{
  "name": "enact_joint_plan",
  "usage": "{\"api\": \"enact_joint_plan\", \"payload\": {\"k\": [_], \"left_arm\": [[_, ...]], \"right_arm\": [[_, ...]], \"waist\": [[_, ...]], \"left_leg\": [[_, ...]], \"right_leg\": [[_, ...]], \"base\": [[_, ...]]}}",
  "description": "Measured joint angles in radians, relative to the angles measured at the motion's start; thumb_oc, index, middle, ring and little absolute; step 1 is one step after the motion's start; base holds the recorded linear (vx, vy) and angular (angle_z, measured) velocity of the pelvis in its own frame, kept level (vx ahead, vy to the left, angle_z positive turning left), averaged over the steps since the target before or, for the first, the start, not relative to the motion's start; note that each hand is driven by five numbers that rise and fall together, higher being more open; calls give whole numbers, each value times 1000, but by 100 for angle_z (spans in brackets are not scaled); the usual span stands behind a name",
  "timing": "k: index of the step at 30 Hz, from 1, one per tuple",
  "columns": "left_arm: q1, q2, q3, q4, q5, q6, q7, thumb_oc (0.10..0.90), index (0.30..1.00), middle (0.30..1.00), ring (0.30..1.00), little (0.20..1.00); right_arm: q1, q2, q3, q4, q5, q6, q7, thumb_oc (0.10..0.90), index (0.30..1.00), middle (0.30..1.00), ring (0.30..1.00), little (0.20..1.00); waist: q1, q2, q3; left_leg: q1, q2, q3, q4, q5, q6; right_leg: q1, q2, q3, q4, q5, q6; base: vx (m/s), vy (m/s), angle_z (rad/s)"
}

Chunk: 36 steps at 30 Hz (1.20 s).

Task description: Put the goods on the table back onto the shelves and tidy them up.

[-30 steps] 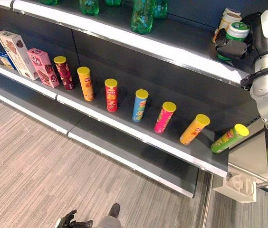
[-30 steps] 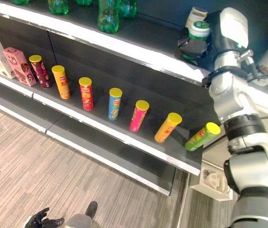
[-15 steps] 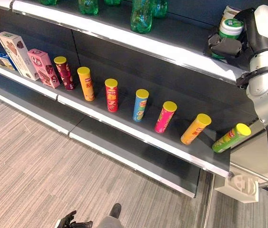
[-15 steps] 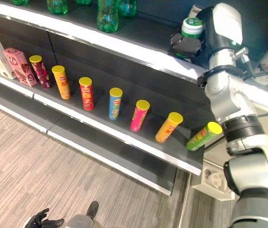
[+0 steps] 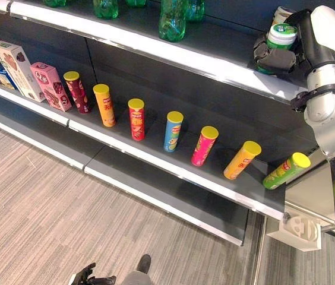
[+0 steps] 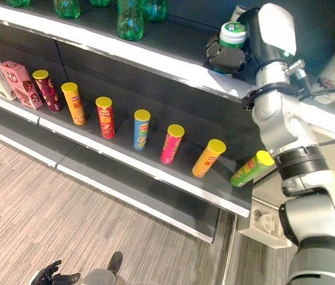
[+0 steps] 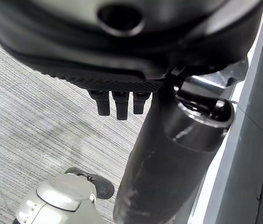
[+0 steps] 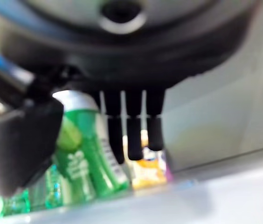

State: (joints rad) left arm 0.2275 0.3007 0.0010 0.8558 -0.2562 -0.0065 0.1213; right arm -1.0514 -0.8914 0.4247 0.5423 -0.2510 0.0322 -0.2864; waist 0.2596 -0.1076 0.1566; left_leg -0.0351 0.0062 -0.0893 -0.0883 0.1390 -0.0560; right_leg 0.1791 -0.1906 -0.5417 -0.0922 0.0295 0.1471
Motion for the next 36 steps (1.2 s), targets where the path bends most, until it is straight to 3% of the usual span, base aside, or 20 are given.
{"api": "enact_joint_plan", "payload": {"k": [1, 2, 3, 4, 5, 23, 26, 28, 31, 34, 36], "left_arm": [[0, 0, 0, 0, 0, 0, 0, 800, 900, 900, 900, 900], [0, 0, 0, 0, 0, 0, 0, 800, 900, 900, 900, 900], [0, 0, 0, 0, 0, 0, 0, 800, 900, 900, 900, 900], [0, 0, 0, 0, 0, 0, 0, 800, 900, 900, 900, 900], [0, 0, 0, 0, 0, 0, 0, 800, 900, 900, 900, 900], [0, 0, -1, -2, 0, 1, 2, 800, 900, 900, 900, 900], [1, -2, 0, -4, 0, 1, 1, 800, 900, 900, 900, 900], [1, -3, 3, -7, 1, 2, 2, 800, 900, 900, 900, 900], [2, -5, 6, -5, 4, 4, 4, 800, 900, 900, 900, 900], [-14, -15, 22, 1, 11, 12, 18, 800, 900, 900, 900, 900], [-5, -21, 22, -1, 24, 13, 26, 800, 900, 900, 900, 900]], "right_arm": [[0, 1, 0, 0, 0, 0, 0, 400, 300, 300, 300, 300], [0, 1, 0, 0, 0, 0, 0, 533, 500, 500, 500, 500], [0, 1, 0, 0, 0, 0, 0, 533, 500, 500, 500, 500], [0, 2, 0, -1, 0, 0, 0, 620, 629, 629, 629, 629], [0, 3, 0, -2, 1, -1, 0, 800, 900, 900, 900, 900], [45, 14, -25, -60, 2, 7, 8, 800, 900, 900, 900, 900], [99, 13, -50, -148, -2, 7, 7, 800, 900, 900, 900, 900], [185, 13, -121, -254, -20, 17, 2, 800, 900, 900, 900, 900], [286, 13, -186, -416, -122, 6, -26, 800, 900, 900, 900, 900], [484, 34, -350, -692, -207, -4, -61, 800, 900, 900, 900, 900], [585, 104, -418, -866, -158, -57, -62, 800, 900, 900, 900, 900]], "waist": [[0, 0, 0], [-1, 0, 0], [-1, 0, 0], [-1, 0, 0], [-1, 0, 0], [-10, -9, 3], [-16, -10, 4], [-19, -13, 5], [-32, -10, 7], [-36, -7, 10], [-59, -5, 12]], "left_leg": [[0, 0, 0, 0, 0, 0], [0, 0, 0, 0, 0, 0], [0, 0, 0, 0, 0, 0], [0, 0, 0, 0, 0, 0], [0, 0, 0, 0, 0, 0], [0, 3, 4, 0, 0, 0], [-2, 3, 7, 0, 1, 1], [-2, -2, 7, 0, 1, 1], [-6, -4, 11, 0, -1, 1], [-8, -6, 14, -1, 0, 2], [-2, -3, 28, -1, -1, 1]], "right_leg": [[0, 0, 0, 0, 0, 0], [0, 0, 0, 0, 0, 0], [0, 0, 0, 0, 0, 0], [0, 0, 0, 0, 0, 0], [0, 0, 0, 0, 0, 0], [-2, 2, 4, 0, 0, 0], [-9, -1, 5, 2, 1, -1], [-6, -4, 2, 2, 1, -1], [-12, -8, 5, 2, 1, 0], [-15, -8, 8, 2, 1, 0], [-16, -8, 23, 2, 2, 0]], "base": [[0, 0, 0], [0, 0, 0], [0, 0, 0], [0, 0, 0], [0, 0, 0], [-4, 3, 0], [-46, 32, -2], [4, 2, 2], [5, 1, -1], [-3, -2, -2], [-14, -7, -15]]}}
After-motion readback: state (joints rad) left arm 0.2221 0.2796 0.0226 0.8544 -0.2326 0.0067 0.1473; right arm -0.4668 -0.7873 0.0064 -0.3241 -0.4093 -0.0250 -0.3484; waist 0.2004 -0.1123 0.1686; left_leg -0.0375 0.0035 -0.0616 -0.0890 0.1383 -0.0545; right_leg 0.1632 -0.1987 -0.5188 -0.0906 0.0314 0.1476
